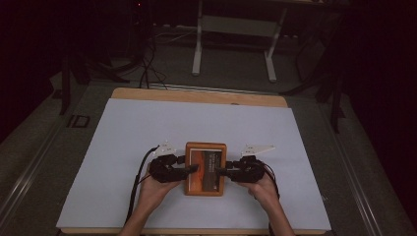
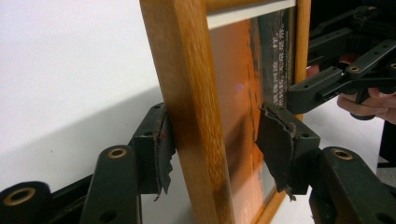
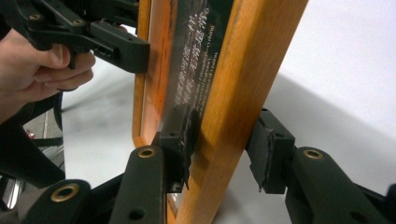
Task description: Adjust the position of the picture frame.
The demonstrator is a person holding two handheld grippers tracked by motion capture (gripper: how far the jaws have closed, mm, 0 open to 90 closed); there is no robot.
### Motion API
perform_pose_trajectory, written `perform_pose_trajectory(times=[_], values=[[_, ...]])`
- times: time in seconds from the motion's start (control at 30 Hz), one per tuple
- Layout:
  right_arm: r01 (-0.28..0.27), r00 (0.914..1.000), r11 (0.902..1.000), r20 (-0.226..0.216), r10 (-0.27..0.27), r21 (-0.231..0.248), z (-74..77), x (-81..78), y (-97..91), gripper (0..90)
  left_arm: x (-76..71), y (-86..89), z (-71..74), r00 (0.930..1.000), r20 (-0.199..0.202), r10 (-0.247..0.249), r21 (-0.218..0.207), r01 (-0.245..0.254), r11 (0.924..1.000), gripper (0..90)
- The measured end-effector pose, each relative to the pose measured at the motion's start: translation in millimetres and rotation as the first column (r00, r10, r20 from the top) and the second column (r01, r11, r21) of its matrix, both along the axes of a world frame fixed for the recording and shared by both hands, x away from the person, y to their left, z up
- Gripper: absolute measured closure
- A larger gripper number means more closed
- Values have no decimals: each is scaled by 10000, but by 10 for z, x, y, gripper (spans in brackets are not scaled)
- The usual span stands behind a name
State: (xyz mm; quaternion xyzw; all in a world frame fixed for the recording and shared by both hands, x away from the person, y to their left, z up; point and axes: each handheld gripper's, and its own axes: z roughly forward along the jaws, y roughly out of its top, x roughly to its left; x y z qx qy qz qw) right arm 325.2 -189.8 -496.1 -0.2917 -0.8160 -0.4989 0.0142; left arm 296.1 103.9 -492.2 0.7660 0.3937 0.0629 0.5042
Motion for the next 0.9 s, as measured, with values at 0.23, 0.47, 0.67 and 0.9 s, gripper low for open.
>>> perform_pose_trajectory(times=[0.23,0.47,0.67,0.9], values=[[487,9988,9985,-30,-488,-269,-51,94,-15,621,48,17,-90,9986,-329,414,255,-406,9989,459],[630,9972,9977,-378,-639,-236,-98,153,-5,613,166,39,-147,9968,-752,282,4,-283,9996,497],[965,9932,9946,-613,-987,-373,-119,135,-19,599,311,37,-152,9952,-967,124,-123,-136,9998,498],[1385,9814,9900,-1304,-1408,-265,-202,176,-58,578,441,18,-218,9928,-1185,184,-5,-186,9998,499]])
